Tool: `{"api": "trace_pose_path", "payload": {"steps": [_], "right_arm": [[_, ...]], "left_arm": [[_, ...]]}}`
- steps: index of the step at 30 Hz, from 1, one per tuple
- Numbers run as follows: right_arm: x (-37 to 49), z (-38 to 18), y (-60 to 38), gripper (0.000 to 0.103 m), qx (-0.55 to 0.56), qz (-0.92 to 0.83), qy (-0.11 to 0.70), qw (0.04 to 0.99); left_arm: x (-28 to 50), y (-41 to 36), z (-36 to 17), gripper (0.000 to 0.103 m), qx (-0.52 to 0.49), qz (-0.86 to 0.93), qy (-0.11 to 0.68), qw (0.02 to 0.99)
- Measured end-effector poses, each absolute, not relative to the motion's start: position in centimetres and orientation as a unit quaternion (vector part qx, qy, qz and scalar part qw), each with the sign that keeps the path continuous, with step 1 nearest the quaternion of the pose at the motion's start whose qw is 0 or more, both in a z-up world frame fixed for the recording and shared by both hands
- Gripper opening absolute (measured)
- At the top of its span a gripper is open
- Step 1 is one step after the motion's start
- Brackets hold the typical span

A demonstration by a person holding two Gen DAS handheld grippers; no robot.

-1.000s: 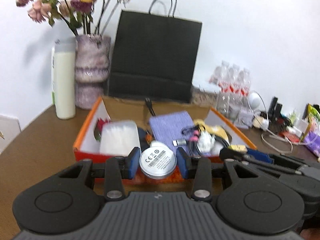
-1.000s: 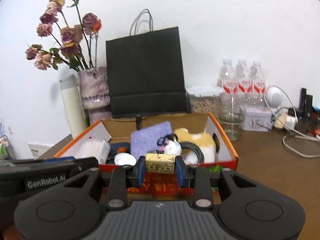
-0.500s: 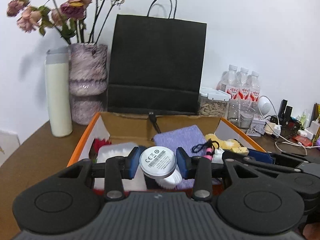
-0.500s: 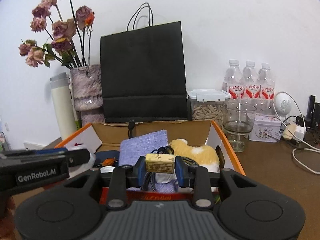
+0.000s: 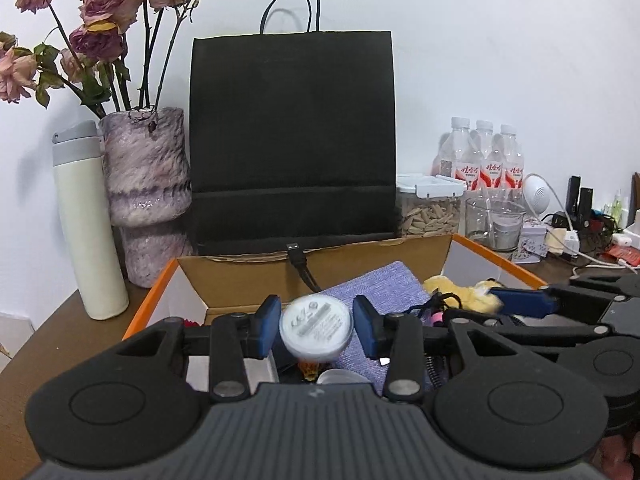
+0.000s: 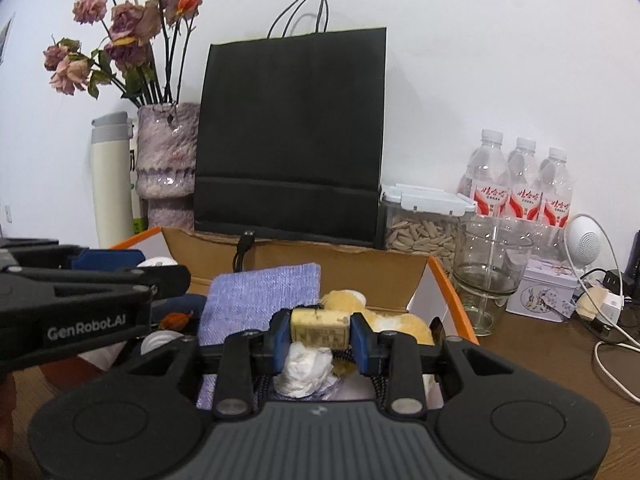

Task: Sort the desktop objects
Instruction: 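Open both grippers to drop the puck and the block into the box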

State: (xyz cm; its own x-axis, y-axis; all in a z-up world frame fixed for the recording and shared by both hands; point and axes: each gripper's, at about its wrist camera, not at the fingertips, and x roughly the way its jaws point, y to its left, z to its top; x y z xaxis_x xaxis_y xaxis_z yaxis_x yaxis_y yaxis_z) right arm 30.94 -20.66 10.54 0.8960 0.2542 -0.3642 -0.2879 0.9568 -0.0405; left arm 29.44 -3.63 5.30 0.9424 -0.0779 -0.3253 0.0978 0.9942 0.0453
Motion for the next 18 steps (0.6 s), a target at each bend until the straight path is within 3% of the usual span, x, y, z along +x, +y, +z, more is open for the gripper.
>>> {"api": "trace_pose_path", "payload": {"steps": [1,2,4,5,6,11,18], "right_arm": [[31.0,10.5,-20.7,0.051,-0.047,0.14,0.181,0.972],[30.9,10.4,-20.7,0.055,-0.046,0.139,0.179,0.973],[30.6,10.4,-20.9,0.069,-0.043,0.127,0.172,0.976],[30.6,10.5,-21.1,0.077,-0.04,0.125,0.171,0.977],[30.5,10.5,-21.3,0.093,-0.033,0.127,0.169,0.977],[29.6,10.6,-21.3,0.099,-0.03,0.137,0.143,0.98],[29.3,10.4,-21.4,0.1,-0.021,0.127,0.146,0.981]], "left_arm": [[29.5,-3.6,5.2,0.05,0.032,-0.042,0.164,0.985],[29.4,-3.5,5.2,0.055,0.031,-0.037,0.161,0.986],[29.2,-3.1,5.4,0.077,0.022,-0.028,0.153,0.988],[29.0,-2.9,5.5,0.097,0.013,-0.027,0.147,0.989],[28.7,-2.7,5.6,0.103,0.006,-0.023,0.137,0.99],[27.4,-2.7,5.9,0.103,0.006,-0.011,0.089,0.996],[26.8,-2.7,5.7,0.103,0.004,0.009,0.091,0.996]]}}
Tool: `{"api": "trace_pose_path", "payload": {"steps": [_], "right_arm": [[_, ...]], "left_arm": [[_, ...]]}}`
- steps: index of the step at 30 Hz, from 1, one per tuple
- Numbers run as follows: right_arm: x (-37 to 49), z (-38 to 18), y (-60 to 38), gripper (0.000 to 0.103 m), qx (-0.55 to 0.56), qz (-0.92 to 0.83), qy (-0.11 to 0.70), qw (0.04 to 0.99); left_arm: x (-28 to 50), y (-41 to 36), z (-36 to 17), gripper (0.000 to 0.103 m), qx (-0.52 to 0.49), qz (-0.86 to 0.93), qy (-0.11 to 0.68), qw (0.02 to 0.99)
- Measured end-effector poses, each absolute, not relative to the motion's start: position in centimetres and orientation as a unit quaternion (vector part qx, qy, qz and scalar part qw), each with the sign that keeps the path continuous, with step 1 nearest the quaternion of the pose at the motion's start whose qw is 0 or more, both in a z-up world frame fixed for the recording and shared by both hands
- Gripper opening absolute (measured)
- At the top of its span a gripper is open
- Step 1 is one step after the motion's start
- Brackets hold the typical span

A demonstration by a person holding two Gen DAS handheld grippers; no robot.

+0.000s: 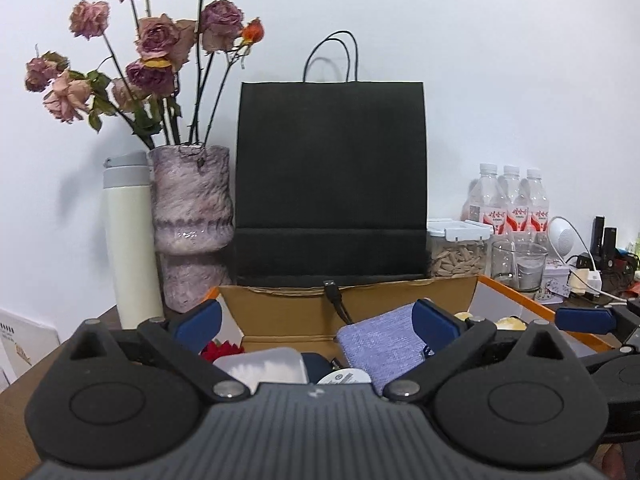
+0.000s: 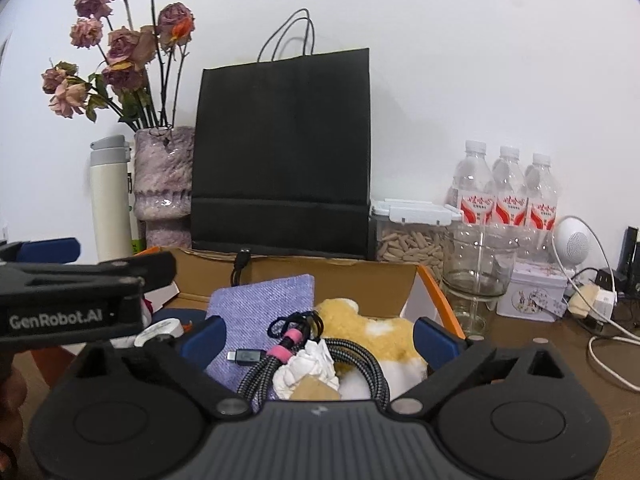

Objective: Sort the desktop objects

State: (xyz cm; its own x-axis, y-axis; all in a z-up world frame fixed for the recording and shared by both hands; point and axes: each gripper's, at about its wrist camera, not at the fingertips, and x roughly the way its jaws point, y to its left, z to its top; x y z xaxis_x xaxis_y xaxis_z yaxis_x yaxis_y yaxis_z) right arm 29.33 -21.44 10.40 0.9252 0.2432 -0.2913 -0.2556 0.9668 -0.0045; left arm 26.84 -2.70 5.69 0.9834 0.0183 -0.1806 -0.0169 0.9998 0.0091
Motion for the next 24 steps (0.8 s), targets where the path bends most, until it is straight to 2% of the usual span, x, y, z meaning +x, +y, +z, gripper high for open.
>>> {"api": "trace_pose_path", "payload": {"steps": [7,24], "right_arm": [[27.7,10.4,-21.6,0.1,-0.018,0.122,0.14,0.982],[19.2,9.9,-22.7,0.1,-0.037,0.121,0.156,0.98]], "left_arm": [[24.5,-1.8,5.3,0.103,-0.003,0.027,0.095,0.995],[17.7,-1.3,3.8,0.103,0.013,0.022,0.161,0.987]]}}
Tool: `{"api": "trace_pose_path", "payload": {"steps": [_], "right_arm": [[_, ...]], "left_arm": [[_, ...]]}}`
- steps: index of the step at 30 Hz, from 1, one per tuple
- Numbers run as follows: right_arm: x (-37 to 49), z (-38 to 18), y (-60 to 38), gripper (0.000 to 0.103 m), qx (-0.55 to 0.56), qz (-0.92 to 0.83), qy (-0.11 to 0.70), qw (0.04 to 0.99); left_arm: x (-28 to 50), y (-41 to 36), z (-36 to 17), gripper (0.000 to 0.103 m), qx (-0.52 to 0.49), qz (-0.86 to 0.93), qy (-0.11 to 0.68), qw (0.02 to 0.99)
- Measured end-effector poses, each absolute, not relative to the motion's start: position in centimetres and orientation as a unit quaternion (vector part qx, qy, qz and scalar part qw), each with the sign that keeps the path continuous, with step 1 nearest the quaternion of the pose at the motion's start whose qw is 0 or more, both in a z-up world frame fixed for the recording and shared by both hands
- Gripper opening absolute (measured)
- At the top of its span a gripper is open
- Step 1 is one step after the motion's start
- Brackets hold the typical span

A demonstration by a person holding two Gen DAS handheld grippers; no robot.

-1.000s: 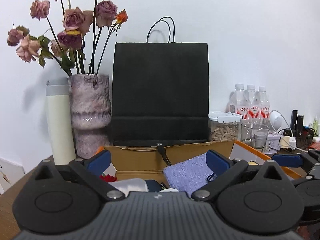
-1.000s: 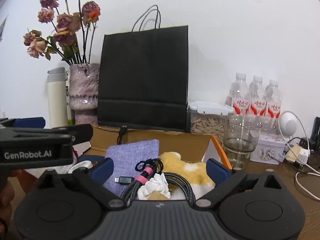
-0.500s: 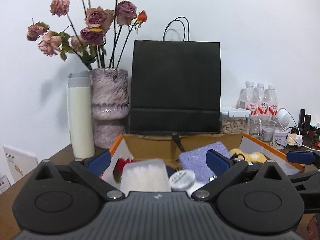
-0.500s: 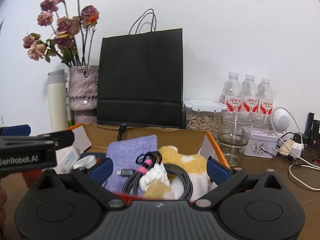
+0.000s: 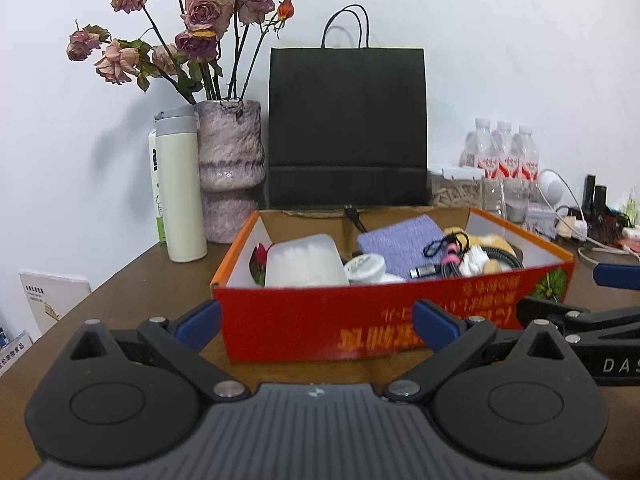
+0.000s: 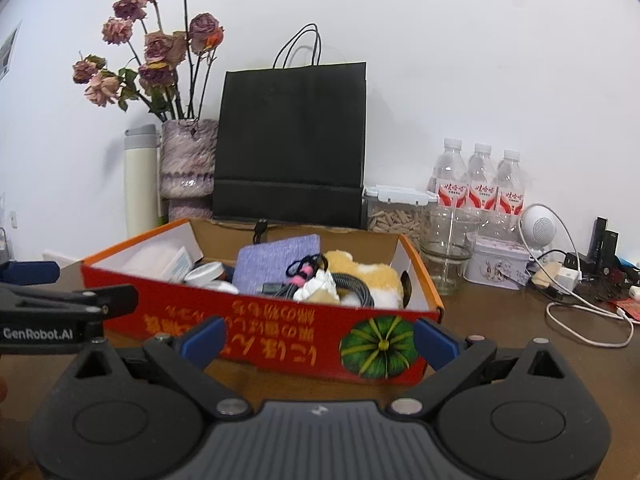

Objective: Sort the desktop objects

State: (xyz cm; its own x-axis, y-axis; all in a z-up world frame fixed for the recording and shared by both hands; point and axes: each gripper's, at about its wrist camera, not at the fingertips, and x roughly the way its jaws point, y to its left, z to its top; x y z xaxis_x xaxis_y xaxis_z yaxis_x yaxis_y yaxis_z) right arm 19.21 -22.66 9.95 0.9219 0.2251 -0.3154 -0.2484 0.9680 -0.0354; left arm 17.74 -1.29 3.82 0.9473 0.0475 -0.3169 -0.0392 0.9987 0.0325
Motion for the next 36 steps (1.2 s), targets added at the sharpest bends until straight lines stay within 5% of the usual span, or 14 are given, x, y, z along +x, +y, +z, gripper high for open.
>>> {"api": "trace_pose_path", "payload": {"steps": [36], "right_arm": [[15.9,9.6,-22.0,0.101,-0.036,0.146,0.189,0.97]], "left_arm": [[15.2,-2.2,3.6,0.103,0.04,0.036,0.177,0.983]]}}
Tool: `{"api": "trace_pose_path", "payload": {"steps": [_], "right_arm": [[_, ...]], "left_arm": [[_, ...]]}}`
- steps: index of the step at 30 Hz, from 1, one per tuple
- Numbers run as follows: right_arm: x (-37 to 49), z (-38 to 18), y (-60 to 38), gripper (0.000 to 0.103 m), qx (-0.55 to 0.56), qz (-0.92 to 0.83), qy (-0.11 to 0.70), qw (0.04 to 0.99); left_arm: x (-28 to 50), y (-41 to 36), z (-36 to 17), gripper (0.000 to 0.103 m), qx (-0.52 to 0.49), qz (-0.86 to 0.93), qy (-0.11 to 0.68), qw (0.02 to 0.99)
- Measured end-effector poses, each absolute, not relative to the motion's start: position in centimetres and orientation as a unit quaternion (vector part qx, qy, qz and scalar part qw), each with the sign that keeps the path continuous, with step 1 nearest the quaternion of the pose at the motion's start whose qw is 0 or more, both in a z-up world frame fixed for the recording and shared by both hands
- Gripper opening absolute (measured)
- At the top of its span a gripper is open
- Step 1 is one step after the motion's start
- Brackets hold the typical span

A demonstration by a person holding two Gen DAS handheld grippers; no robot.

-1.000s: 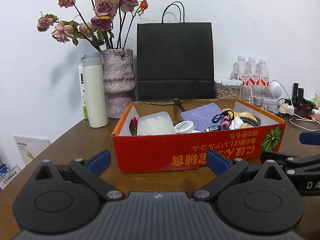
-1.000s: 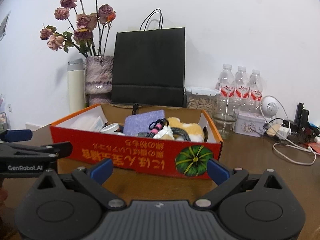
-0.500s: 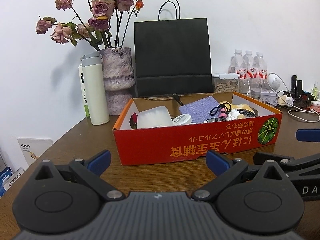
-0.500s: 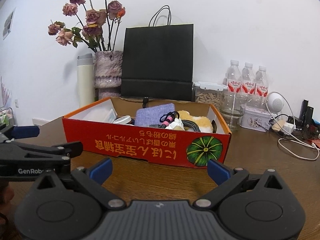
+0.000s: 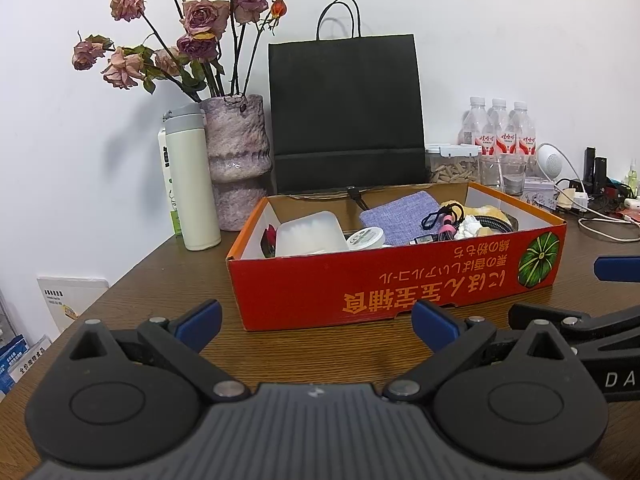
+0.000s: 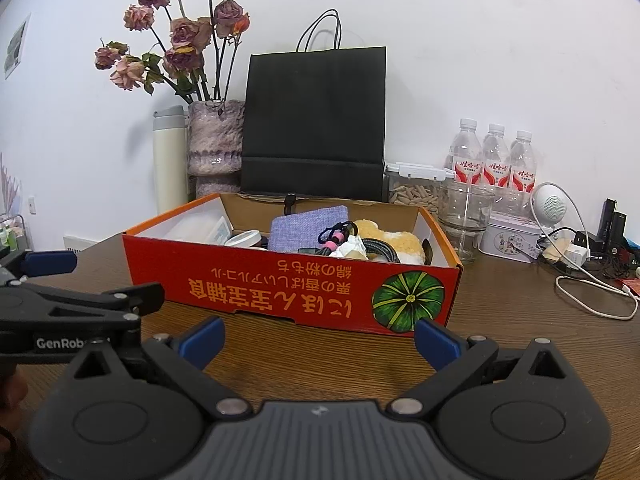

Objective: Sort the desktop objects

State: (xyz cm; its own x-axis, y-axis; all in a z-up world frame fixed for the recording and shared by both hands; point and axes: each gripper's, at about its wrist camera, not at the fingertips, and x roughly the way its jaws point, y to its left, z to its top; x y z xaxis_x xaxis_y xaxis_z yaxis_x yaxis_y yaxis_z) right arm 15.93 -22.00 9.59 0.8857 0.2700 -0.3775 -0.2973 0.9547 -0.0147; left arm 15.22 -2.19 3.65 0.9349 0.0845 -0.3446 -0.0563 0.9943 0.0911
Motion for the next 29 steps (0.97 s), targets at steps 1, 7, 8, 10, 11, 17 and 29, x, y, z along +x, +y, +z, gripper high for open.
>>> {"api": "trace_pose_path", "payload": {"steps": [1,7,8,10,11,17,29], "right_arm": [[15.94,9.58,-22.01,0.102,-0.036,0.146,0.189,0.97],[16.02,9.48,-22.04,0.103,-0.037,0.148,0.192,0.969],[16.01,9.46,-22.05,0.103,-0.037,0.149,0.192,0.969],[16.02,9.47,-21.99,0.103,-0.037,0.149,0.192,0.969],[16.01,9.46,-22.0,0.103,-0.037,0.149,0.192,0.969],[15.99,9.47,-21.9,0.103,-0.037,0.149,0.193,0.969],[15.94,9.43,-21.81,0.103,-0.038,0.151,0.193,0.969]], "left_arm": [[15.22,-2.18,3.64,0.103,0.04,0.036,0.177,0.983],[15.19,-2.17,3.63,0.103,0.041,0.038,0.178,0.982],[15.2,-2.21,3.61,0.103,0.042,0.038,0.178,0.982],[15.19,-2.2,3.61,0.103,0.042,0.038,0.178,0.982],[15.2,-2.2,3.61,0.103,0.042,0.038,0.178,0.982],[15.17,-2.17,3.59,0.103,0.043,0.039,0.178,0.982],[15.06,-2.15,3.56,0.103,0.043,0.041,0.175,0.983]]}}
